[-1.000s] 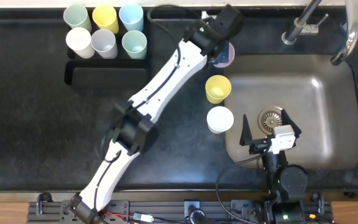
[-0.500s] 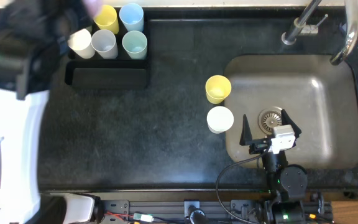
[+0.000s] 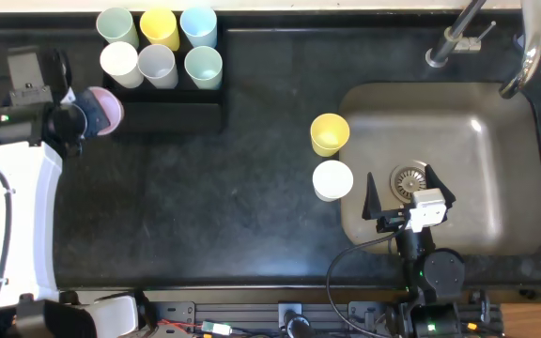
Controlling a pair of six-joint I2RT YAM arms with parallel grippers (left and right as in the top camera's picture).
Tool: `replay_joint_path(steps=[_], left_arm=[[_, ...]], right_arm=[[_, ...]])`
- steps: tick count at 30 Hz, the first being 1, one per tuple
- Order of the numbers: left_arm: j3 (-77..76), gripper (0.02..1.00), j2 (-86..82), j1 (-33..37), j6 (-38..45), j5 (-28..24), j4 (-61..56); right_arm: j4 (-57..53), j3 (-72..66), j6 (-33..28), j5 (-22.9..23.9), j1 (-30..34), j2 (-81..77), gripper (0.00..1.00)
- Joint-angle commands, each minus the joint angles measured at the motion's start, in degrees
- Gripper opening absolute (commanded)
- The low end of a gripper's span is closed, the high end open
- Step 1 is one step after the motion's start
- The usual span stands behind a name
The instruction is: Store Cups
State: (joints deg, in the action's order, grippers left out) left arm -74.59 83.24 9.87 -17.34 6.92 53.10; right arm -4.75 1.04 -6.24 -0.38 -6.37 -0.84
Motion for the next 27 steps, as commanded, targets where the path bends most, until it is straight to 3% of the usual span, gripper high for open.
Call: replay_joint_path(steps=[1,27], left_arm=[[1.25,0.034,2.38,0.52,5.68,-0.59,-1.84],[1.25,0.038,16.57,0.46,8.37,-0.9,-13.27]], right_arm=[[0.28,-0.76,-0.17,0.42,-0.02,0.59,0.996],[0.28,-0.76,-0.17,0.42,-0.02,0.59,0.998]])
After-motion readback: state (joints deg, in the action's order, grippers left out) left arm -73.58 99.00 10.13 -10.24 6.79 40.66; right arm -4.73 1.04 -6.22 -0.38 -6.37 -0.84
